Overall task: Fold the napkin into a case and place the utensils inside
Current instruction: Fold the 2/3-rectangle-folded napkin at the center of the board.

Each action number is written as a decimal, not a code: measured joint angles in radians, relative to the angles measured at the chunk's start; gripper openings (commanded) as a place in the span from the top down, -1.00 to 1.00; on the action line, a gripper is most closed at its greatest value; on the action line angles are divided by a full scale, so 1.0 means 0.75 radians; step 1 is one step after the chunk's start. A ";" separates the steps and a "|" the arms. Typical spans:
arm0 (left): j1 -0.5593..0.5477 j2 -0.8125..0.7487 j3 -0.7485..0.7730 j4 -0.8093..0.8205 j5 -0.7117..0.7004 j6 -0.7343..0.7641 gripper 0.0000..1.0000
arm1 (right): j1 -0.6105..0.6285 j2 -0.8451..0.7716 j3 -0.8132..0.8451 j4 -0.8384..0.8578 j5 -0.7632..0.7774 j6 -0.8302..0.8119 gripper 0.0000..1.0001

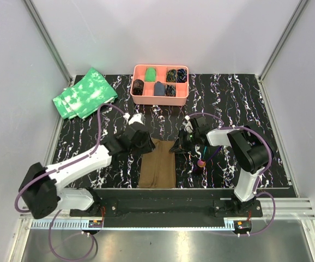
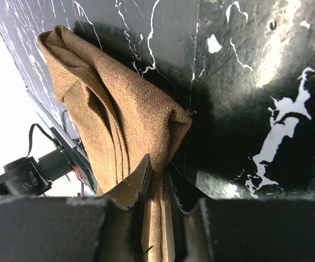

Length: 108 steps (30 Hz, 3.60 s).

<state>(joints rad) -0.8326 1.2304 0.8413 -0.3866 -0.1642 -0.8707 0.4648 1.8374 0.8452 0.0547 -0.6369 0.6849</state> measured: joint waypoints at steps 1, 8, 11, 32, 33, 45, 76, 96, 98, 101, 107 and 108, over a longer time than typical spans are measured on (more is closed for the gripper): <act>0.023 0.032 0.000 0.017 0.008 0.015 0.62 | 0.000 -0.002 0.000 -0.004 0.001 -0.001 0.61; 0.100 0.260 -0.002 0.169 0.081 0.075 0.77 | 0.000 -0.035 0.000 -0.055 0.010 -0.011 0.54; 0.114 0.344 -0.002 0.226 0.106 0.081 0.81 | 0.001 -0.061 0.001 -0.094 0.015 -0.016 0.53; 0.117 0.593 -0.002 0.435 0.161 0.077 0.88 | 0.095 -0.110 0.075 -0.245 0.061 -0.002 0.88; 0.117 0.598 -0.002 0.450 0.165 0.071 0.88 | 0.104 -0.110 0.086 -0.248 0.063 0.011 0.88; 0.094 0.638 -0.028 0.605 0.178 0.026 0.88 | 0.186 -0.107 0.092 -0.176 0.153 0.299 0.98; -0.022 0.355 -0.273 0.473 0.152 0.048 0.88 | 0.221 -0.107 0.189 -0.306 0.330 0.368 0.99; -0.090 0.409 -0.260 0.587 0.157 -0.005 0.83 | 0.346 0.005 0.264 -0.362 0.596 0.548 0.95; -0.089 0.371 -0.274 0.553 0.159 0.010 0.79 | 0.354 0.002 0.240 -0.318 0.610 0.589 0.95; -0.084 0.268 -0.288 0.451 0.151 0.024 0.73 | 0.369 -0.010 0.208 -0.262 0.636 0.637 0.95; -0.023 0.071 -0.322 0.338 0.120 0.049 0.84 | 0.389 -0.055 0.148 -0.210 0.707 0.702 0.95; -0.007 0.077 -0.332 0.343 0.119 0.052 0.85 | 0.391 -0.064 0.140 -0.209 0.720 0.712 0.96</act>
<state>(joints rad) -0.8379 1.2881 0.5926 -0.1291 -0.0753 -0.8314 0.7578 1.7897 0.9501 -0.1020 -0.0967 1.2186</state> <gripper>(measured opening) 0.097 0.065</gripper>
